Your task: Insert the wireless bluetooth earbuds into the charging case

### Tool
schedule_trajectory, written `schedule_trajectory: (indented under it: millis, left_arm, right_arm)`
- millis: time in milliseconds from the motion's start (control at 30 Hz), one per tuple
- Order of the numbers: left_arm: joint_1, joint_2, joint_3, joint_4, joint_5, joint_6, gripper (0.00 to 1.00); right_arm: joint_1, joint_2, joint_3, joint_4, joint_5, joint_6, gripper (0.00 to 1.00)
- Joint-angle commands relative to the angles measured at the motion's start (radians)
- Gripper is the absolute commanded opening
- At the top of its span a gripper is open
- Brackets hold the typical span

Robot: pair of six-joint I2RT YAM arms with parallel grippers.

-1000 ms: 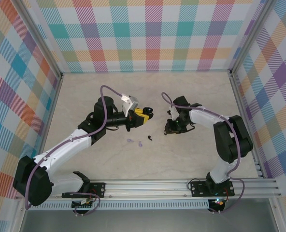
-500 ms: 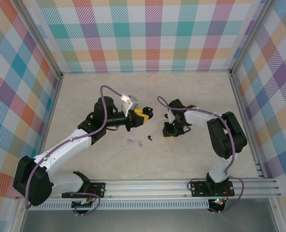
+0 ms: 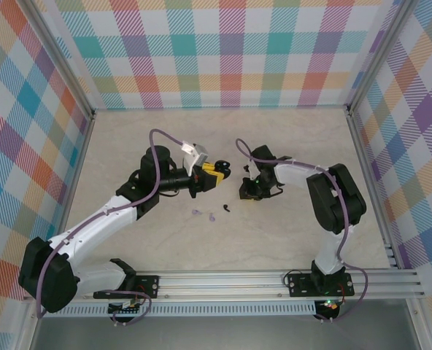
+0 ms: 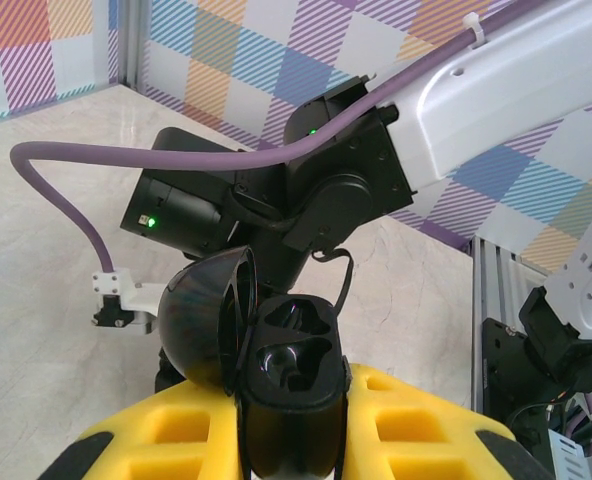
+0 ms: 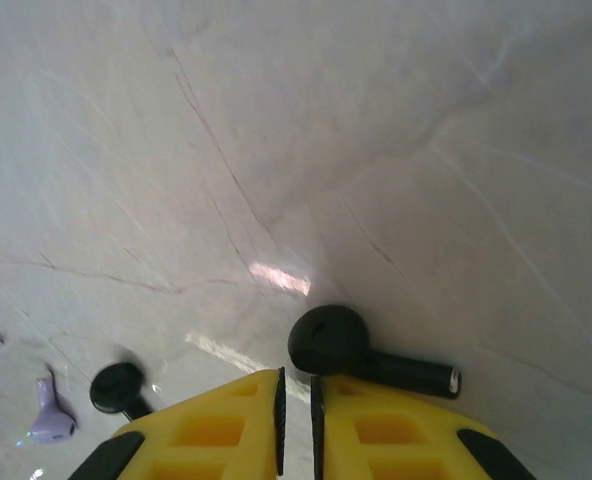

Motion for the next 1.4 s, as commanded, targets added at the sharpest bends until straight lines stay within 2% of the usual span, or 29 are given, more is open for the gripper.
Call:
schedule_trajectory:
  millis: [0,233,633,833,933,1367]
  left_arm:
    - [-0.010,-0.025,-0.016,0.013,-0.003,-0.013,0.09]
    - [-0.010,-0.027,-0.017,0.026,0.003,-0.023,0.09]
    - [-0.010,-0.038,-0.026,0.018,-0.006,-0.021,0.09]
    - [-0.010,-0.038,-0.028,0.015,-0.009,-0.017,0.09]
    - [-0.010,-0.036,-0.027,0.016,-0.009,-0.016,0.09]
    - [-0.010,-0.041,-0.024,0.009,-0.014,-0.015,0.08]
  right_arm:
    - [0.007,0.009,0.037,0.043,-0.030,0.039,0.17]
    - [0.007,-0.031,0.054,0.058,0.000,0.031,0.19]
    - [0.006,-0.053,0.127,-0.113,0.102,-0.174,0.29]
    - [0.007,-0.020,0.160,-0.164,0.091,-0.286,0.43]
    - [0.005,-0.001,0.181,-0.176,0.086,-0.312,0.46]
    - [0.009,0.096,0.252,-0.214,0.119,-0.340,0.46]
